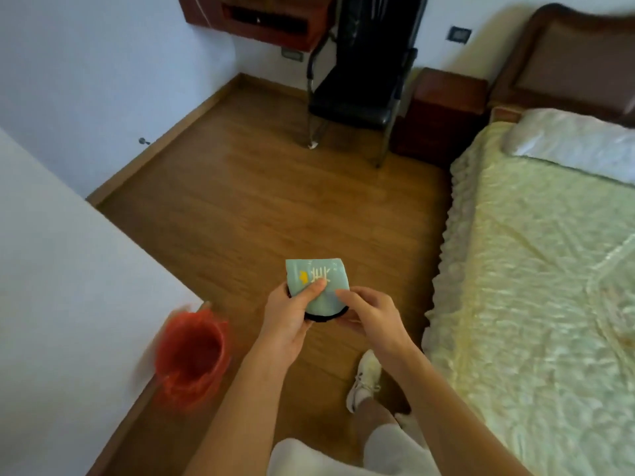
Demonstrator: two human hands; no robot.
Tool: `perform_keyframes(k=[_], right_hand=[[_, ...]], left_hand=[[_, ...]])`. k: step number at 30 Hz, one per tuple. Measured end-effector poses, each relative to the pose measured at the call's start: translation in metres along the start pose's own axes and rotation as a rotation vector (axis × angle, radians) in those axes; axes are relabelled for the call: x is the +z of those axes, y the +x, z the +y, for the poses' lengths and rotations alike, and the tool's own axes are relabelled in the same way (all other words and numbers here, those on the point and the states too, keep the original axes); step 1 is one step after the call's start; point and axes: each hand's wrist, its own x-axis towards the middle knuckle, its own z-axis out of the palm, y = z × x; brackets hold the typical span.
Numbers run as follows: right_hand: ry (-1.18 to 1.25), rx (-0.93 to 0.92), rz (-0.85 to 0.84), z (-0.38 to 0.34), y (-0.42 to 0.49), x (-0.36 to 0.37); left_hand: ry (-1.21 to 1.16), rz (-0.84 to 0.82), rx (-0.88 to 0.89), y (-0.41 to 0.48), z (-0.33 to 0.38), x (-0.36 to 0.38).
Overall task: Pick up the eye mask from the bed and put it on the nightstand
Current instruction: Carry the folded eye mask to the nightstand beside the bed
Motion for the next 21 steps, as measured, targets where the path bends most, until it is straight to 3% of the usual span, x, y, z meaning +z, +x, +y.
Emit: perform_keyframes(k=[6, 15, 21], right_hand=[[0.08, -0.021, 0.148, -0.025, 0.064, -0.078], [0.221, -0.051, 0.251, -0.11, 0.181, -0.22], [0.284, -0.065, 0.296, -0.144, 0.235, -0.284]], left_hand=[[0.134, -0.127, -0.061, 0.082, 0.012, 0.096], [0.245, -0.231, -0.099, 0.198, 0.038, 0.274], [0.292, -0.268, -0.115, 0.252, 0.053, 0.354]])
